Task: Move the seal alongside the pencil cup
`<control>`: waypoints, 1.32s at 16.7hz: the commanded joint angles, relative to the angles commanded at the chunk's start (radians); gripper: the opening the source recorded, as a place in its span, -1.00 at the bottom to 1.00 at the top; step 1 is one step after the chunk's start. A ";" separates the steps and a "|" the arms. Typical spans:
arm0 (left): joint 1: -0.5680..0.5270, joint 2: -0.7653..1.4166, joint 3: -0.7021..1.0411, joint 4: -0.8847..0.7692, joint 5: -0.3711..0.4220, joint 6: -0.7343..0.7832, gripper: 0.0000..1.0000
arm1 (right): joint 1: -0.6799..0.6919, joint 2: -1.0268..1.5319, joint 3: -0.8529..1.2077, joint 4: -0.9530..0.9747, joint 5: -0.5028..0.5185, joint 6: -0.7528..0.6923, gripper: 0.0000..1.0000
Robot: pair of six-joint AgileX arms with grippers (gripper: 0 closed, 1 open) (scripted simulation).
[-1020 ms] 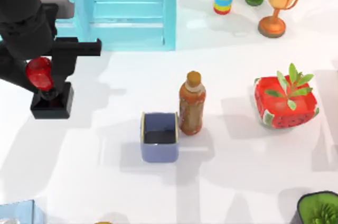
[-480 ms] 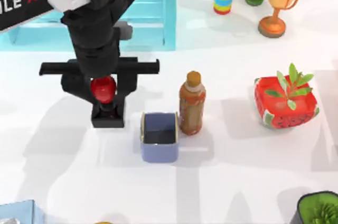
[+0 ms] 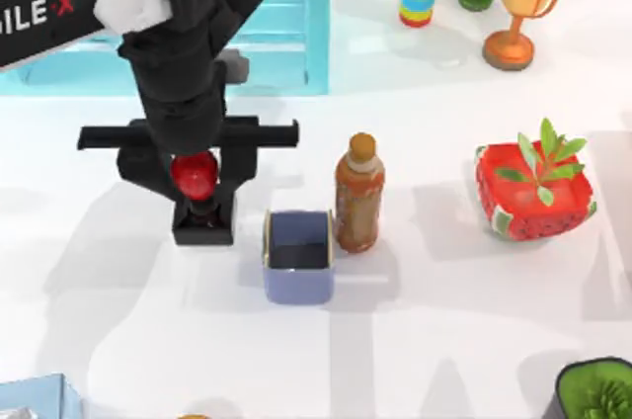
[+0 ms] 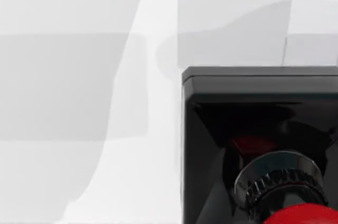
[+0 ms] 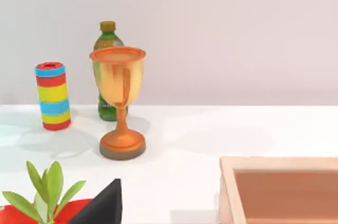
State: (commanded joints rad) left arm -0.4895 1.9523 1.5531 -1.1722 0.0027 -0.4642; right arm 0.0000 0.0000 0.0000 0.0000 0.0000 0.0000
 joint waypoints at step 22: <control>-0.001 0.003 -0.012 0.015 -0.001 -0.001 1.00 | 0.000 0.000 0.000 0.000 0.000 0.000 1.00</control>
State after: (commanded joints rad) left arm -0.4907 1.9549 1.5415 -1.1569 0.0020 -0.4647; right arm 0.0000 0.0000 0.0000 0.0000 0.0000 0.0000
